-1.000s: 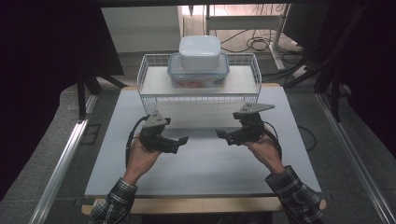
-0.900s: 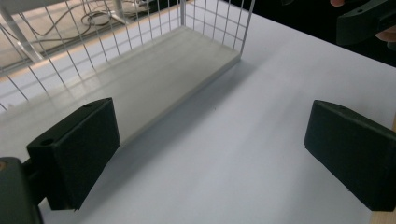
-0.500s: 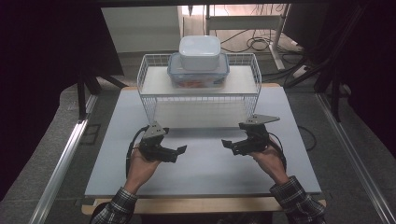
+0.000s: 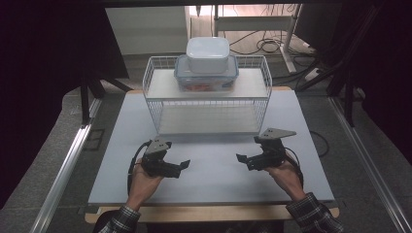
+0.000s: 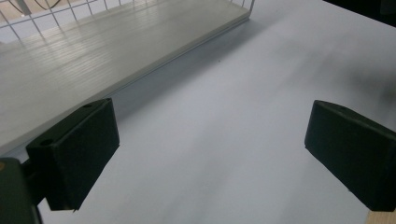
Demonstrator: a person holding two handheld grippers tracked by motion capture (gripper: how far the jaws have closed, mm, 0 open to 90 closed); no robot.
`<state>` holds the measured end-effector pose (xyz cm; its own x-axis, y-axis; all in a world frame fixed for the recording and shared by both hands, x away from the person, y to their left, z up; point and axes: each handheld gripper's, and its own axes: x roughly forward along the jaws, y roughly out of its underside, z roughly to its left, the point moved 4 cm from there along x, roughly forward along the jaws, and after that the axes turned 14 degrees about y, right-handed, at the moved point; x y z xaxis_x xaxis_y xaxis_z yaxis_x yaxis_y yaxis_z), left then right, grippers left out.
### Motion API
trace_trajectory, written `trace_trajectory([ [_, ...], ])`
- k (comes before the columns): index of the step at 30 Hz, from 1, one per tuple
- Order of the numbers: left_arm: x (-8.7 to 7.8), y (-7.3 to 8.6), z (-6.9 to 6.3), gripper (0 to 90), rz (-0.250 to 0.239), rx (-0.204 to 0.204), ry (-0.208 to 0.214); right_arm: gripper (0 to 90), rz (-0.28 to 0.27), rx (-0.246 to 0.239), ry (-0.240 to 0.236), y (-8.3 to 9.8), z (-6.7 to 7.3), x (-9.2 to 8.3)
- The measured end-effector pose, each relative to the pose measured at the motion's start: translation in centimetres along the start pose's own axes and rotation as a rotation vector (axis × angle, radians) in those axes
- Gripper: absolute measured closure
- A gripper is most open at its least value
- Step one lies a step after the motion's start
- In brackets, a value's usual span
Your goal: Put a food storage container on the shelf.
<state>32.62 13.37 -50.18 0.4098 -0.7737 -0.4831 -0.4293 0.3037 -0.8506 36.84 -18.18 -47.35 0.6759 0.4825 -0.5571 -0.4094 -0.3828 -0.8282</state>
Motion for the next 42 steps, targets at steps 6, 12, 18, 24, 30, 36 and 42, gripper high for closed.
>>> trace_trajectory([
  [6,-0.4,1.3,0.0,2.4,0.004,-0.015,-0.008,1.0,0.014,0.014,0.015,1.4,-0.4,-0.3],
  [12,-1.1,2.7,0.1,2.0,0.006,-0.041,-0.019,0.8,0.024,0.021,0.035,2.6,-0.7,-0.5],
  [18,-1.9,3.8,0.3,1.6,0.005,-0.059,-0.043,0.6,0.045,0.030,0.042,3.7,-0.8,-0.7],
  [24,-2.3,5.5,0.4,1.4,0.018,-0.089,-0.057,0.6,0.061,0.023,0.036,4.7,-0.7,-0.8],
  [30,-1.9,6.4,0.4,1.3,0.060,-0.093,-0.066,0.6,0.093,0.003,0.036,5.9,-0.4,-0.5],
  [36,-0.7,7.3,0.6,0.8,0.155,-0.099,-0.075,0.8,0.156,-0.032,0.042,7.3,-0.4,0.1],
  [42,-0.1,7.4,0.5,0.4,0.197,-0.091,-0.082,0.8,0.177,-0.039,0.047,7.6,-0.4,0.4],
])
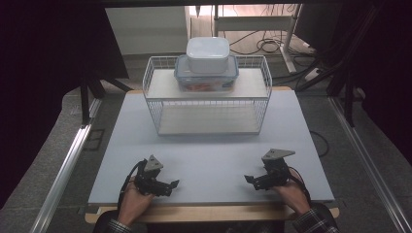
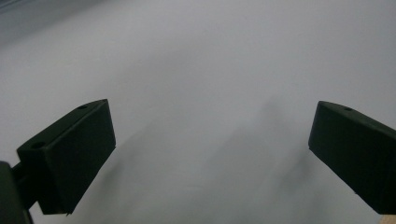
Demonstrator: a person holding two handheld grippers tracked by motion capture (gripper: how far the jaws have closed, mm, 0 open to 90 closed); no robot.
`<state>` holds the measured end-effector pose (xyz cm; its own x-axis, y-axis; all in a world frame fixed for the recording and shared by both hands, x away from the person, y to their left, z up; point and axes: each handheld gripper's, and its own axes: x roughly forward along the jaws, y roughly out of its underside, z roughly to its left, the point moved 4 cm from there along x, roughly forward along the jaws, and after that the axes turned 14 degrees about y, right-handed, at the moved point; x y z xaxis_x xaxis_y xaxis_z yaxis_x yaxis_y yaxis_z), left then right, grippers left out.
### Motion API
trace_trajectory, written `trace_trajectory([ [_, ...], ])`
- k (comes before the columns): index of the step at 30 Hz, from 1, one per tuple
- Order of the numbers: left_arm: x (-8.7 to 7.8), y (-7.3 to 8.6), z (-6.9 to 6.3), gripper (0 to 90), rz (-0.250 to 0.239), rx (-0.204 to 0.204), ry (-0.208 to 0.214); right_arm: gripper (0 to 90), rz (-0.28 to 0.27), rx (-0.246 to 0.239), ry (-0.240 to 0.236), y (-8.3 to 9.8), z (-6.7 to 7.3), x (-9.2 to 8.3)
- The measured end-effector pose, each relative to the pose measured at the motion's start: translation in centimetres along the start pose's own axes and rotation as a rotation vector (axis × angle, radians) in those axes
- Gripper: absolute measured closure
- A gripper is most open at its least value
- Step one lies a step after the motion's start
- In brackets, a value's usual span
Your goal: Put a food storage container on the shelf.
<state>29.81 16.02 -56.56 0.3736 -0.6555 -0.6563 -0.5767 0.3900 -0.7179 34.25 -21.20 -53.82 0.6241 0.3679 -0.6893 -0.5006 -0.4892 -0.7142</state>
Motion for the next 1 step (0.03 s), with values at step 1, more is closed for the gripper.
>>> trace_trajectory([
  [1,-0.10,-0.07,0.01,0.4,-0.009,-0.003,0.003,0.8,-0.003,0.000,0.003,-0.02,-0.04,0.02],
])
